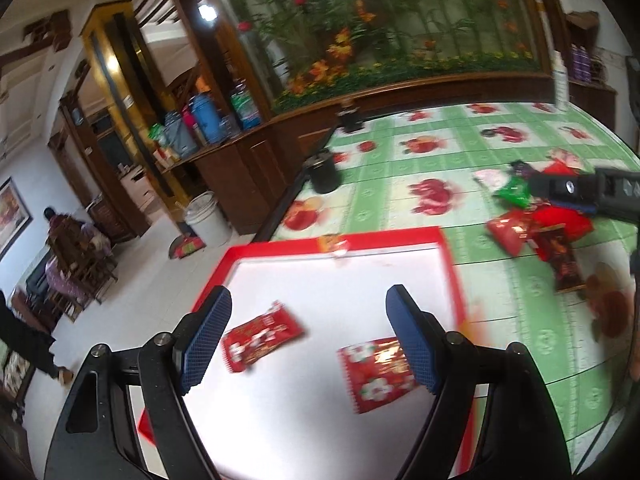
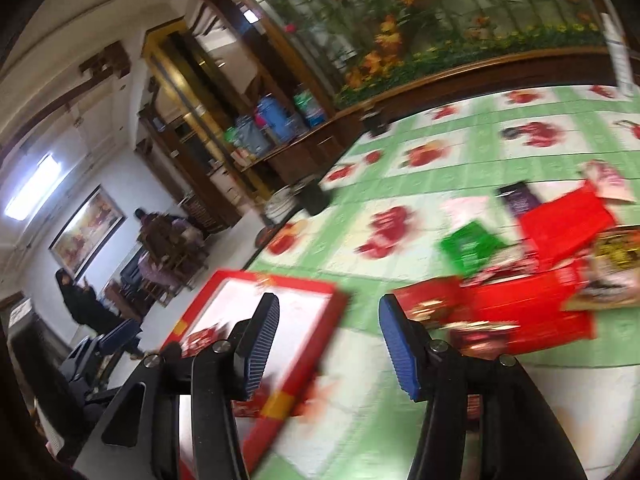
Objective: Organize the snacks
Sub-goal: 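Return both grippers to the snack pile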
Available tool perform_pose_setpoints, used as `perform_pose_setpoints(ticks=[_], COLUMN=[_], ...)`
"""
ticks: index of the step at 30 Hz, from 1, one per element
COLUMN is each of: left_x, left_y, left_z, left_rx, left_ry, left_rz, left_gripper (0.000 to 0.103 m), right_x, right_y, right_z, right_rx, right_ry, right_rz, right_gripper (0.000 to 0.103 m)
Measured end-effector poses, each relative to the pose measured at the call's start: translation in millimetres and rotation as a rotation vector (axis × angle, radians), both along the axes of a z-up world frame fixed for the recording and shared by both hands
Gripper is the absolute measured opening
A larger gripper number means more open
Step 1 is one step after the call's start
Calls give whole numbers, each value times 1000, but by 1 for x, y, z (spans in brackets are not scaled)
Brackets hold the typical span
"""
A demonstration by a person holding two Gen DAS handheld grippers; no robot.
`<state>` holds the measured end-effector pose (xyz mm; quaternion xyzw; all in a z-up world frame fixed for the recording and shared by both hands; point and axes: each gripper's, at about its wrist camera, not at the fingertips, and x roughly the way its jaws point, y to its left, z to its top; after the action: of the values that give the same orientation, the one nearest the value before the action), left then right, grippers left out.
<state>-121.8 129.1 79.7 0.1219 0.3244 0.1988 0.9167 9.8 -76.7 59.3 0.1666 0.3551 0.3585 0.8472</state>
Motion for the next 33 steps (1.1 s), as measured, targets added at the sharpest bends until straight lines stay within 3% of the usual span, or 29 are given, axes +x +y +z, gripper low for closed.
perform_pose_setpoints(ticks=[10,19,25,29,33], left_x=[27,62,87,98,104], left_y=[-65,-103,-129,-139,-138], left_z=[4,-3,-18,-34,-43], left_rx=[64,96,55,-31,-79], left_ry=[60,131,198,264,287], left_rz=[-159,-247,-296,-310,-287], left_gripper=[80,83,83,83,83], right_x=[31,50,70,83,97], right_y=[-96,-161,-207,-203,-199], right_z=[4,9,-1,-19,-40], right_rx=[-10,-29,5,-20,29], right_ry=[-11,-18,62,167,309], right_rz=[-180,-260,-352,-326,-246], right_gripper=[55,57,58,58,58])
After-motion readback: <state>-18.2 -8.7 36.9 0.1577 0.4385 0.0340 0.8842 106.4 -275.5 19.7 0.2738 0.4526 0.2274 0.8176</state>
